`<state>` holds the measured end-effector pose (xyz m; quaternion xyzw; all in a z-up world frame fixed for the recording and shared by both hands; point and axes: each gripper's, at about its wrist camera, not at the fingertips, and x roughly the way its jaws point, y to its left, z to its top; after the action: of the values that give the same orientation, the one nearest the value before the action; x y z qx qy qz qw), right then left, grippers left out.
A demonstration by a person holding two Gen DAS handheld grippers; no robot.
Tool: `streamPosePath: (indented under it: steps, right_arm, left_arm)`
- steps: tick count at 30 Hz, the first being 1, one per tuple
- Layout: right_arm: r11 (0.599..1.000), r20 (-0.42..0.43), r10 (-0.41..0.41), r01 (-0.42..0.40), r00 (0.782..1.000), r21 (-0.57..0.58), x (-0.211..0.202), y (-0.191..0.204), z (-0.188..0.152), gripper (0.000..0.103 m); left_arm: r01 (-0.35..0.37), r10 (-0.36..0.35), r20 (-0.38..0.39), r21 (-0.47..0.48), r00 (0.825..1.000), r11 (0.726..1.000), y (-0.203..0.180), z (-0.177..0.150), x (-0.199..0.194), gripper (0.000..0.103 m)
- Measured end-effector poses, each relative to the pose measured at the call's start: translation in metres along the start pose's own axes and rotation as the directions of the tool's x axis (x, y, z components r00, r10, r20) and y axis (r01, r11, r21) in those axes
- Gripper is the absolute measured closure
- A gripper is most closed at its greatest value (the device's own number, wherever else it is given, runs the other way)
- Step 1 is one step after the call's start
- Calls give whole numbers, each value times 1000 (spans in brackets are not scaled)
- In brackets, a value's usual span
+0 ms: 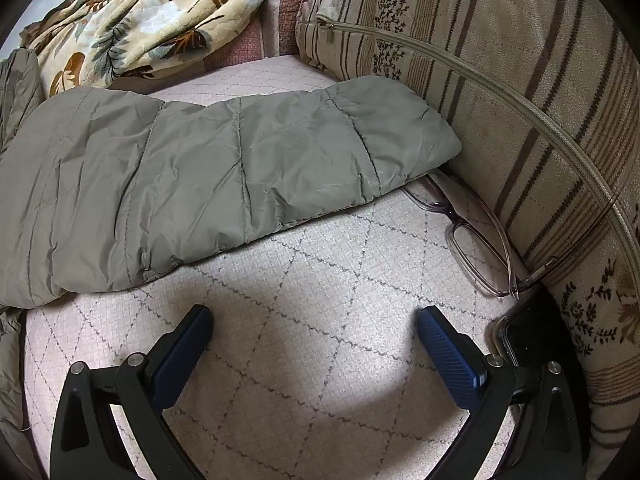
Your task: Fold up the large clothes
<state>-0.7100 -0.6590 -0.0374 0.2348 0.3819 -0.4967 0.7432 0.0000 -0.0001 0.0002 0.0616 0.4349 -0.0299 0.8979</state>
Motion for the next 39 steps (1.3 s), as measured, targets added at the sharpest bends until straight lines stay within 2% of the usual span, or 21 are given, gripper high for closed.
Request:
streamPosePath:
  steps: [3, 5, 11, 16, 19, 21, 23, 26, 29, 32, 33, 36, 38, 39]
  right_arm:
    - [1000, 0, 0, 0, 1000, 0, 0, 0, 0, 0]
    - [1000, 0, 0, 0, 1000, 0, 0, 0, 0, 0]
    - [1000, 0, 0, 0, 1000, 0, 0, 0, 0, 0]
    - [1000, 0, 0, 0, 1000, 0, 0, 0, 1, 0]
    - [1000, 0, 0, 0, 1000, 0, 0, 0, 1, 0]
    - [1000, 0, 0, 0, 1000, 0, 0, 0, 1, 0]
    - [1000, 1, -1, 1, 1000, 0, 0, 1, 1, 0]
    - [1000, 0, -1, 1, 1000, -1, 0, 0, 2, 0]
    - [1000, 0, -3, 3, 1000, -2, 2, 4, -1, 0]
    - [1000, 3, -5, 5, 1000, -3, 1, 4, 0, 0]
    - [1000, 6, -4, 4, 1000, -2, 1, 5, 0, 0]
    - [1000, 4, -5, 5, 1000, -3, 1, 5, 0, 0]
    - [1000, 4, -2, 2, 1000, 1, 0, 1, -1, 0]
    - [1000, 3, -1, 1, 1000, 6, -1, 0, -1, 0]
  left_arm:
    - [16, -16, 1, -12, 1000, 1000, 3, 0, 0, 0]
    - [6, -6, -2, 1, 1000, 1000, 0, -1, -1, 0]
    - [41, -40, -17, 40, 999, 998, 1, -13, -16, 0]
    - [80, -78, -43, 37, 996, 996, 12, -37, -39, 0]
    - [91, -91, -45, -7, 995, 996, 23, -46, -55, 0]
    - [99, -100, -11, -37, 995, 994, 31, -47, -75, 0]
    - [98, -95, 71, -41, 993, 994, 36, -50, -107, 0]
    - [153, -142, 200, -42, 970, 987, 37, -62, -162, 0]
    - [280, -270, 251, -2, 929, 960, 21, -78, -204, 0]
    - [383, -400, 244, 114, 884, 917, -16, -94, -230, 0]
    - [415, -446, 241, 168, 862, 894, -31, -100, -239, 0]
    - [472, -541, 203, 307, 816, 827, -73, -120, -257, 0]
    - [492, -573, 172, 356, 801, 794, -98, -131, -262, 0]
    - [494, -579, 157, 375, 800, 785, -108, -137, -264, 0]
